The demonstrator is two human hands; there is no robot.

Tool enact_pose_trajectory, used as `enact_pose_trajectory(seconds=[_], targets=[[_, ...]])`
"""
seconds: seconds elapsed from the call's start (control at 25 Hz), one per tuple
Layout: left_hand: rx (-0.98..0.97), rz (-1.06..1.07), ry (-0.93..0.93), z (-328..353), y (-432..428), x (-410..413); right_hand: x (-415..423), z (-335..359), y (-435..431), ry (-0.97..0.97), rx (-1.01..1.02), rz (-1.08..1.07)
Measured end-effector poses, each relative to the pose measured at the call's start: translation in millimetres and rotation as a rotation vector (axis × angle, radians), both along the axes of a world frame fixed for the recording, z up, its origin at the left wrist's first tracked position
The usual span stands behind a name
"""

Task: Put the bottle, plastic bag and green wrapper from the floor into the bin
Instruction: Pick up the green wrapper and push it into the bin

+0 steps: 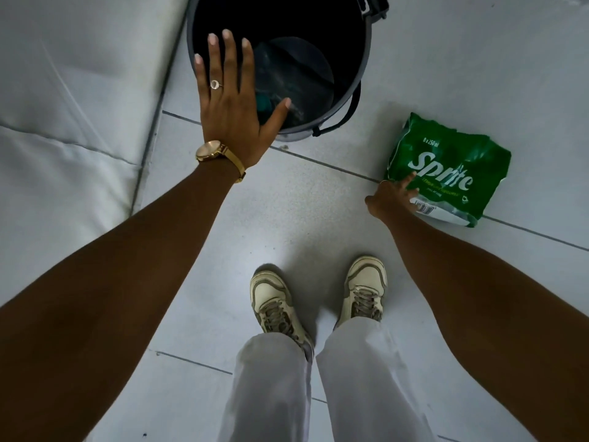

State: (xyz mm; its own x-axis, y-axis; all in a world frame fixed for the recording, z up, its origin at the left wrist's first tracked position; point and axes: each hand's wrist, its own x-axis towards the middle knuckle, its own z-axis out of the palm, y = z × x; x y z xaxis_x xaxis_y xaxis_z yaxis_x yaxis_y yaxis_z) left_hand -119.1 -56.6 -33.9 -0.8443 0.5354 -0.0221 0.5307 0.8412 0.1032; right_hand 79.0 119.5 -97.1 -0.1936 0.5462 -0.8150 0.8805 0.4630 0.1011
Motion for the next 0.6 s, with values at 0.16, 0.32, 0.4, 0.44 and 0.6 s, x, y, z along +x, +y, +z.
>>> enact_pose_trajectory(seconds=[0.16,0.32,0.4,0.44,0.6], targets=[[0.049,-0.004,0.015,-3,1,-2,5,7,-1,0.194,0.152,-0.067],[0.133,0.141,-0.085,14,3,0,10,66,-1,0.629,0.424,-0.335],[0.313,0.322,-0.223,27,3,5,2,114,3,0.912,0.527,-0.429],[0.438,0.433,-0.302,33,3,6,-2,139,6,1.070,0.550,-0.423],[0.676,0.794,-0.478,51,1,-3,-35,233,9,1.582,0.324,-0.408]])
